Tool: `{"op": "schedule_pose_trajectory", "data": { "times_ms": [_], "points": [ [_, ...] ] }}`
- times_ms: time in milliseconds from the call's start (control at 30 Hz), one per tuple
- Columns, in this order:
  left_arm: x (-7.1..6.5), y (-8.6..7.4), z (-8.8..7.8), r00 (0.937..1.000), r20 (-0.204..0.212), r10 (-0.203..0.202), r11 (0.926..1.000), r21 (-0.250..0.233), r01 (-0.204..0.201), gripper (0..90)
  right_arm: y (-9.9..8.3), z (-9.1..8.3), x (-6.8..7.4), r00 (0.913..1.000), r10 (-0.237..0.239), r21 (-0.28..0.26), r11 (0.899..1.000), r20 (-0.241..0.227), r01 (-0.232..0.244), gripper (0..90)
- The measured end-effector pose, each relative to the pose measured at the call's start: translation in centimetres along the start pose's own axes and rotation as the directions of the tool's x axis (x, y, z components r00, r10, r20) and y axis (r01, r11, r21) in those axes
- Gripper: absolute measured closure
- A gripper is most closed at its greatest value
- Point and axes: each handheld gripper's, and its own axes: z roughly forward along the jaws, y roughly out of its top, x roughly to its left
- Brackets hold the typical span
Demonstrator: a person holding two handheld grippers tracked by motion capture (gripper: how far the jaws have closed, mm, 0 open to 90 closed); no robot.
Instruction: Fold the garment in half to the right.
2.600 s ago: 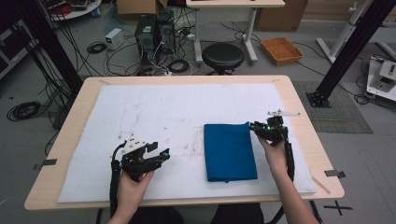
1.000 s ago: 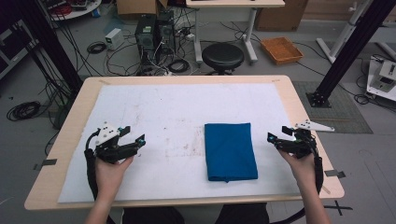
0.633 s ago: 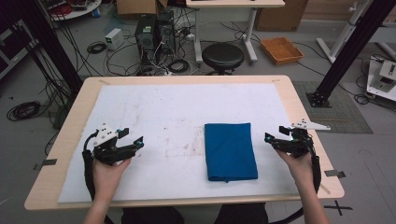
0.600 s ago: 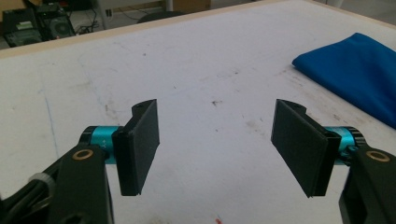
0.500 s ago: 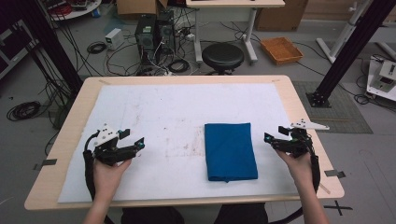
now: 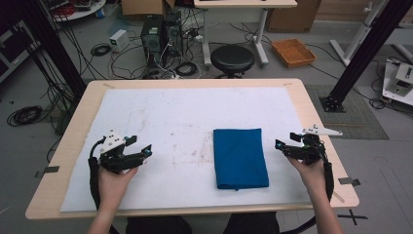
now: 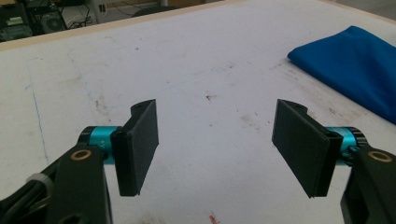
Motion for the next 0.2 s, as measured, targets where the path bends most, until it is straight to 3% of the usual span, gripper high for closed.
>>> {"op": "schedule_pose_trajectory", "data": {
  "times_ms": [200],
  "points": [
    [0.06, -0.04, 0.04, 1.0, 0.001, -0.003, 1.0, 0.001, 0.003, 31.0, -0.09, 0.06, -0.06, 1.0, -0.002, 0.0, 1.0, -0.004, 0.002, 24.2]
  ]
}}
